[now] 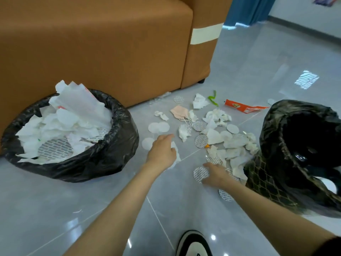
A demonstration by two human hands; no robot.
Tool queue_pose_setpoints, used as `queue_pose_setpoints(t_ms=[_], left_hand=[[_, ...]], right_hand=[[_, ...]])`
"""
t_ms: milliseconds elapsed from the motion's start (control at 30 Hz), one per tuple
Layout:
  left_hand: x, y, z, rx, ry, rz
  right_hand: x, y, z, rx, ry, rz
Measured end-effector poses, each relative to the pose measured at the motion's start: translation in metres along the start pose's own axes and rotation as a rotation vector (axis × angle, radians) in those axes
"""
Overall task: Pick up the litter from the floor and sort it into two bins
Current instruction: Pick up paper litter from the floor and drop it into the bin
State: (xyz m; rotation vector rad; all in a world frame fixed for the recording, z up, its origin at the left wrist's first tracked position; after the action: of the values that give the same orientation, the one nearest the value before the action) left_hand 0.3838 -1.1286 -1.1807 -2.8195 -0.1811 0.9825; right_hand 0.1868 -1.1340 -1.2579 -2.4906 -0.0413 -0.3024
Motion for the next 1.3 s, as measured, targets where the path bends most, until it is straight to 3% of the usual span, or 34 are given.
queue_pose_setpoints(t_ms=[200,567,733,933,1167,1300], left_hand=[[0.031,0.005,0.061,0.208,0.087,-0.152],[0.062,0.002,0.082,0.3,0.287,-0.254],[0.063,-0.002,0.084,0.241,0.324,-0.183],[0.062,-0.015,0.089,0.181,0.375,-0.06],[0.052,-0.039,0.087,0.184,0.148,0.009],[0.062,-0.047,0.062,-0.003,0.041,0.034]], right_hand=[[-0.017,-0.001,0.03,-0.009,0.061,0.048],[0.024,-0.013,0.043,-0.056,-0.026,-0.314],[0.017,-0.013,0.029,-0.2,0.035,-0.268],[0.016,-0.02,0.044,-0.089,-0.008,-0.191],[0.023,-0.026,0.059,-0.112,0.052,-0.174],[0.026,-0.022,0.055,-0.108,0.043,-0.168]])
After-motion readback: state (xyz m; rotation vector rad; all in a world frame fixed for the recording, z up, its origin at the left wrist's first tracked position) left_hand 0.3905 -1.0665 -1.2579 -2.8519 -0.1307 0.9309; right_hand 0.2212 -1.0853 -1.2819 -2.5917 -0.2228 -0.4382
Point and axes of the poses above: each hand's wrist, its own y-axis towards the middle knuckle, its own z-axis out of the palm, x = y × z, the point moved 7 cm from there along y, towards the middle knuckle, and after that the axes turned 2 degrees about z, right-handed, at the moved point
